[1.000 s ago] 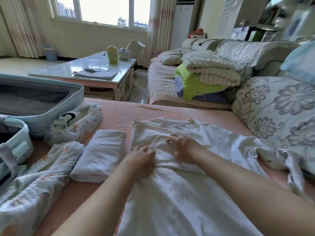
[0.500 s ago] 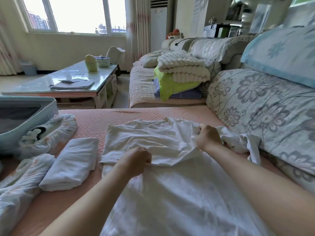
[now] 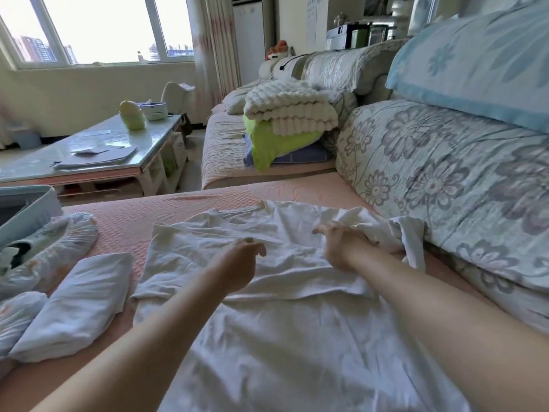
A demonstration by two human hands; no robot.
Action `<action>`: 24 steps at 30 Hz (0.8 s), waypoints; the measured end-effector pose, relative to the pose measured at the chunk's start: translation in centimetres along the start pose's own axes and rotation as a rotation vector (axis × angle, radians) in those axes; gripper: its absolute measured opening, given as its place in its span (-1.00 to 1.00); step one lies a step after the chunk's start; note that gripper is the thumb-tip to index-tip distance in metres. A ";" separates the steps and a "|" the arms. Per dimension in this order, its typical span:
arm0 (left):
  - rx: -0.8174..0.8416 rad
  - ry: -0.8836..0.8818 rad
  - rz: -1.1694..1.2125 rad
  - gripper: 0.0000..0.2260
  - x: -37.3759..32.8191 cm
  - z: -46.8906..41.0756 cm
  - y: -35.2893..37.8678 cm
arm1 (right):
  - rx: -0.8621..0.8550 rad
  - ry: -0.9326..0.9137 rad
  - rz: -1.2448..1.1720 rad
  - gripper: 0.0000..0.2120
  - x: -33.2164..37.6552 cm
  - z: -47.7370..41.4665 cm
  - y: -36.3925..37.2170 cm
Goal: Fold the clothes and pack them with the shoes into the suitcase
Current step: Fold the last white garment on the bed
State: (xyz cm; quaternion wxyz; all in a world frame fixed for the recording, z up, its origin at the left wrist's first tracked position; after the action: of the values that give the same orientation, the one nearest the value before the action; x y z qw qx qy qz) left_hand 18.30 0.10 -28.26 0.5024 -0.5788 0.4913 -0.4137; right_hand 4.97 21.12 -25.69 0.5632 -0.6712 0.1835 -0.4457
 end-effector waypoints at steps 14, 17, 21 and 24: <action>-0.313 -0.258 0.089 -0.85 1.3 -9.5 -0.1 | -0.505 -0.155 0.359 -0.68 -3.2 -5.4 -0.2; -0.221 -0.280 0.136 -0.74 1.1 -9.8 1.2 | -0.481 -0.169 0.477 -0.64 -2.5 -6.6 0.1; 0.165 -0.281 -0.025 -0.59 0.7 -8.1 4.7 | -0.258 -0.335 0.314 -0.61 -1.6 -5.7 2.7; 0.231 -0.306 -0.022 -0.49 1.0 -7.4 5.1 | 0.078 -0.147 0.135 -0.55 -1.9 -5.5 4.2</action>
State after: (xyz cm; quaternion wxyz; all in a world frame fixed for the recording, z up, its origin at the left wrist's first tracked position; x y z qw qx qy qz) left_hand 10.46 -2.28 -32.19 0.6299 -0.5787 0.3520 -0.3800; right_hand 0.61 18.01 -30.48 0.6293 -0.6658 0.1691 -0.3633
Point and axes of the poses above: each hand's wrist, its own z-axis away from the middle knuckle, its own y-axis out of the palm, x = y × z, the point moved 1 cm from there along -z, towards the middle knuckle, and after that the axes turned 9 degrees about -z, right-handed, at the moved point
